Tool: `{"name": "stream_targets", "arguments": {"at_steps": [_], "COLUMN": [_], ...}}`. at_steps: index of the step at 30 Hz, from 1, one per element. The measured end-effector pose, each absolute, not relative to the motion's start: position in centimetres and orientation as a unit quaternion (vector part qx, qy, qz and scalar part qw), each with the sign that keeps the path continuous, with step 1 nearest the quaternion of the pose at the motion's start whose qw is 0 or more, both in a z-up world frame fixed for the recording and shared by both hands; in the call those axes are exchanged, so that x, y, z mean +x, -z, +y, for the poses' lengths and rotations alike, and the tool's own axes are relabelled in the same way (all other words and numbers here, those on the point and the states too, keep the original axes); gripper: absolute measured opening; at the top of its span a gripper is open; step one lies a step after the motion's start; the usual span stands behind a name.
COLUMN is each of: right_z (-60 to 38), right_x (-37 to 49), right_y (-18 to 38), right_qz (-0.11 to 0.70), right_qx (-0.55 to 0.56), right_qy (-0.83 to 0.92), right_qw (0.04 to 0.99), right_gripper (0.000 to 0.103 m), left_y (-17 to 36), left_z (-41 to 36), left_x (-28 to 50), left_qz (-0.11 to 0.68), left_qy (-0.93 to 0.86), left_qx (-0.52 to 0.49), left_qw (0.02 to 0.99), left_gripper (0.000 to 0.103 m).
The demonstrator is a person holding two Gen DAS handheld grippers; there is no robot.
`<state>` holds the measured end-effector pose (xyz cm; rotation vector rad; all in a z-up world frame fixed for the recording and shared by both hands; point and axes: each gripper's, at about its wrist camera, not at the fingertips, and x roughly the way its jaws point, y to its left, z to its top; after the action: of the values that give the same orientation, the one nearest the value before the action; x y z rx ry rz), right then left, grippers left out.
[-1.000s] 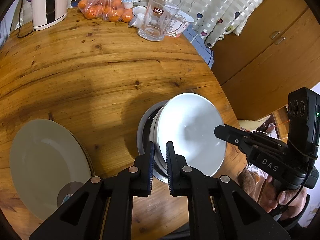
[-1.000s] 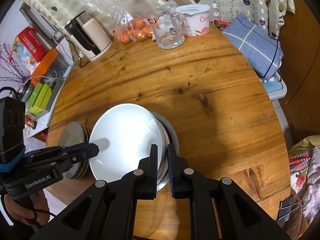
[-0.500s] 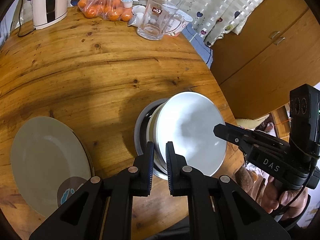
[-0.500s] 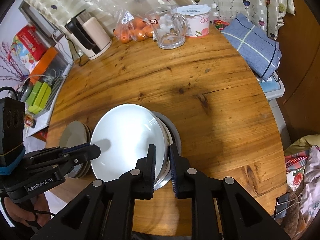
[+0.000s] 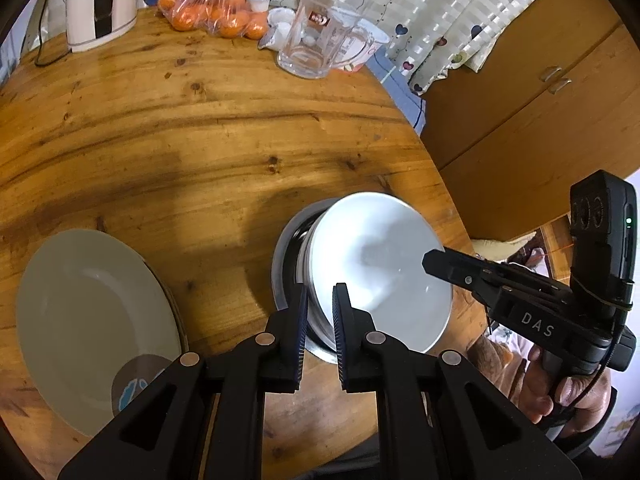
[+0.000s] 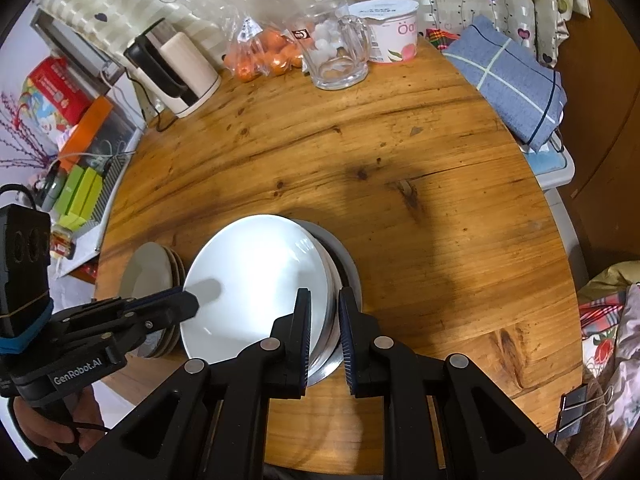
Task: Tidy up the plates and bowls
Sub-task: 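Lower the white bowl with both tools into the bowl inside the steel bowl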
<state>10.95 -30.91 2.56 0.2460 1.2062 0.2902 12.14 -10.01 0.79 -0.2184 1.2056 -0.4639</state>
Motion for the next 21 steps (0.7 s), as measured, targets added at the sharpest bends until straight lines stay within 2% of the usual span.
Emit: {"name": "stream_targets", "arguments": {"at_steps": [13,15,21], "right_z": [-32.8,-33.2,-33.5], "right_x": [9.7,9.4,8.4], "right_y": [-2.8,-2.7,-2.9], "right_qz": [0.530,0.526,0.516], "right_qx": [0.150,0.159,0.166], "right_qy": [-0.159,-0.163,-0.174], "right_qw": [0.819,0.819,0.822], "right_gripper": [0.018,0.021,0.021], "left_y": [-0.4,-0.1,0.8], "left_z": [-7.8,-7.4,-6.9], "left_x": [10.5,10.3,9.7], "left_qz": [0.498,0.497,0.506], "left_qy": [0.206,0.203,0.194], "left_qx": [-0.116,-0.122,-0.131], "left_qw": [0.835,0.835,0.830], "left_gripper": [0.015,0.015,0.015]}}
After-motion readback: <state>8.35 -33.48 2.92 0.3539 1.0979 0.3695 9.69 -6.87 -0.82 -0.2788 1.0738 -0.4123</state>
